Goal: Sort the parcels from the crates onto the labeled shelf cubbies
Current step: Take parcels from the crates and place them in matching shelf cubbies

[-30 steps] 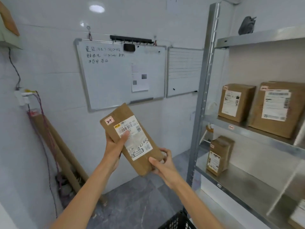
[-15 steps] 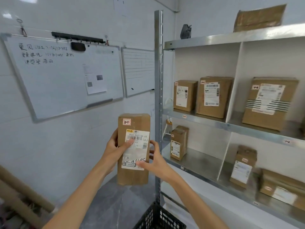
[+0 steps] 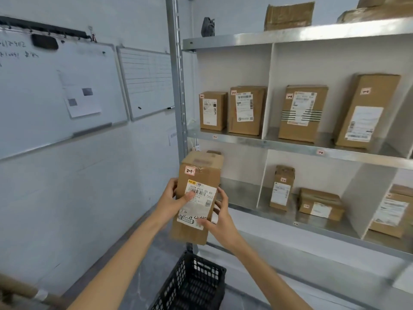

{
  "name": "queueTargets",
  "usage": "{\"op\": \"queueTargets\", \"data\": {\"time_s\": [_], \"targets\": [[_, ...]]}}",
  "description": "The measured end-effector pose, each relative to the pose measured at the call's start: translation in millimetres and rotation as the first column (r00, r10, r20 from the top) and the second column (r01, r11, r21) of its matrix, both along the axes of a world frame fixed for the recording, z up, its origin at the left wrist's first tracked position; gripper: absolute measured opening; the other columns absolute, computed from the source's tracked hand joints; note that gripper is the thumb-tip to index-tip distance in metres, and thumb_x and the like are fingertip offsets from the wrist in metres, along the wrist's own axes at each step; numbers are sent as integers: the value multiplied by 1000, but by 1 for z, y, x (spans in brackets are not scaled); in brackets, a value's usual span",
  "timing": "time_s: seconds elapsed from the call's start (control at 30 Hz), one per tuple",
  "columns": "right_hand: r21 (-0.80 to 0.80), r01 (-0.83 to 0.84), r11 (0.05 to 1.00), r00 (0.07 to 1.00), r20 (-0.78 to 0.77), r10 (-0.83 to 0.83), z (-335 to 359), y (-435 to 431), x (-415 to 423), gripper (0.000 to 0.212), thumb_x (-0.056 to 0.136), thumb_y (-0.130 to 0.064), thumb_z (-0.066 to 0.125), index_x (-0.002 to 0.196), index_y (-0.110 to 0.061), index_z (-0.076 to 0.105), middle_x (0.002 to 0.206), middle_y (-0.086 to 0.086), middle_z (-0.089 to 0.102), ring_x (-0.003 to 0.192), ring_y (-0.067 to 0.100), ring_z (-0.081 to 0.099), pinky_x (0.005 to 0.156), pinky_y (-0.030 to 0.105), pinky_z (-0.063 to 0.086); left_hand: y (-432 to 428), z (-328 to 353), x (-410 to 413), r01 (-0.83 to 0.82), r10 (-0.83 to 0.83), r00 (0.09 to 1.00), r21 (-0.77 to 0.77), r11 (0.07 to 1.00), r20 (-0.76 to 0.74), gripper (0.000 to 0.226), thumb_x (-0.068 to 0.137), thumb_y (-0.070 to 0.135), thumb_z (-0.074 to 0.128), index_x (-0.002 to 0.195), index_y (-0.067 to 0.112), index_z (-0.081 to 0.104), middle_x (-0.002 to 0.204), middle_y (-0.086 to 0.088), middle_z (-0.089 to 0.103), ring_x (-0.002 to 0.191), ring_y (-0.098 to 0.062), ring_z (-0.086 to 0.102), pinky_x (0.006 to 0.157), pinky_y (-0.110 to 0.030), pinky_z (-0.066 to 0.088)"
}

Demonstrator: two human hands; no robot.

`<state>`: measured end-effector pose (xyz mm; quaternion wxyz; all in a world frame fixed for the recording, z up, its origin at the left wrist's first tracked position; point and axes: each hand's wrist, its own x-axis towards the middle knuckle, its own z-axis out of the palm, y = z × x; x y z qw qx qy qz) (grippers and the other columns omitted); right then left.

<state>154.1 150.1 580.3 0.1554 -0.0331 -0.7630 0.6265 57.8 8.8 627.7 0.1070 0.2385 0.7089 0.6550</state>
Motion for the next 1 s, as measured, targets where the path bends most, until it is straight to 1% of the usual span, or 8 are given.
{"op": "queueTargets", "data": {"time_s": [0.1, 0.23, 0.37, 0.63, 0.7, 0.77, 0.9, 1.0], "targets": [[58, 74, 996, 997, 4, -74, -10, 18, 6, 102, 83, 2, 64, 147, -26, -9, 135, -6, 43, 127, 9, 44, 93, 13, 46, 24, -12, 0, 49, -49, 999, -9, 999, 17, 50, 80, 16, 71, 123, 13, 45, 117, -5, 62, 105, -24, 63, 84, -43, 56], [141, 147, 979, 989, 5, -150, -21, 50, -4, 104, 82, 7, 56, 144, -38, -15, 148, -4, 36, 136, 11, 37, 108, 39, 40, 58, -33, -17, 74, -72, 996, -46, 996, 49, 49, 80, 17, 71, 121, 18, 44, 121, -3, 61, 113, -22, 58, 94, -42, 51], [124, 158, 980, 985, 44, -164, -35, 90, -29, 101, 84, 5, 55, 143, -36, -16, 148, 2, 36, 135, 15, 38, 108, 41, 40, 100, -51, -42, 131, -122, 989, -109, 985, 85, 45, 84, 11, 67, 120, 23, 41, 114, 3, 61, 113, -18, 57, 99, -43, 48], [45, 223, 974, 971, 82, -226, -73, 191, -131, 96, 82, -41, 60, 146, -22, -9, 147, 8, 35, 132, 16, 42, 110, 40, 37, 210, -94, -138, 168, -137, 978, -206, 964, 157, 52, 88, 7, 61, 131, 22, 36, 122, 3, 57, 122, -19, 51, 106, -43, 41], [29, 266, 963, 962, 62, -268, -82, 217, -161, 106, 74, -61, 58, 145, -15, -5, 145, 10, 36, 129, 16, 45, 108, 34, 39, 240, -105, -164, 168, -138, 981, -235, 957, 138, 59, 88, 4, 60, 136, 20, 31, 124, 5, 54, 122, -16, 49, 107, -36, 39], [-3, 298, 955, 954, 38, -298, -98, 242, -191, 108, 71, -66, 59, 145, -14, 0, 141, 11, 40, 125, 18, 50, 105, 38, 44, 267, -115, -186, 182, -152, 979, -254, 950, 136, 61, 88, 4, 60, 137, 21, 28, 124, 9, 51, 119, -10, 47, 101, -27, 39], [-54, 319, 946, 947, 57, -316, -140, 288, -237, 113, 63, -77, 60, 143, -22, 4, 140, 10, 40, 122, 21, 52, 99, 47, 48, 308, -139, -223, 212, -161, 968, -285, 935, 193, 63, 88, 10, 61, 136, 34, 28, 133, 8, 53, 126, -15, 48, 109, -44, 38], [-104, 340, 935, 939, 101, -330, -150, 304, -252, 124, 54, -83, 60, 144, -21, 2, 138, 10, 42, 119, 18, 55, 95, 36, 52, 330, -154, -239, 203, -145, 970, -325, 924, 196, 58, 88, 13, 60, 131, 37, 29, 133, 6, 53, 127, -19, 48, 107, -49, 39]]}}
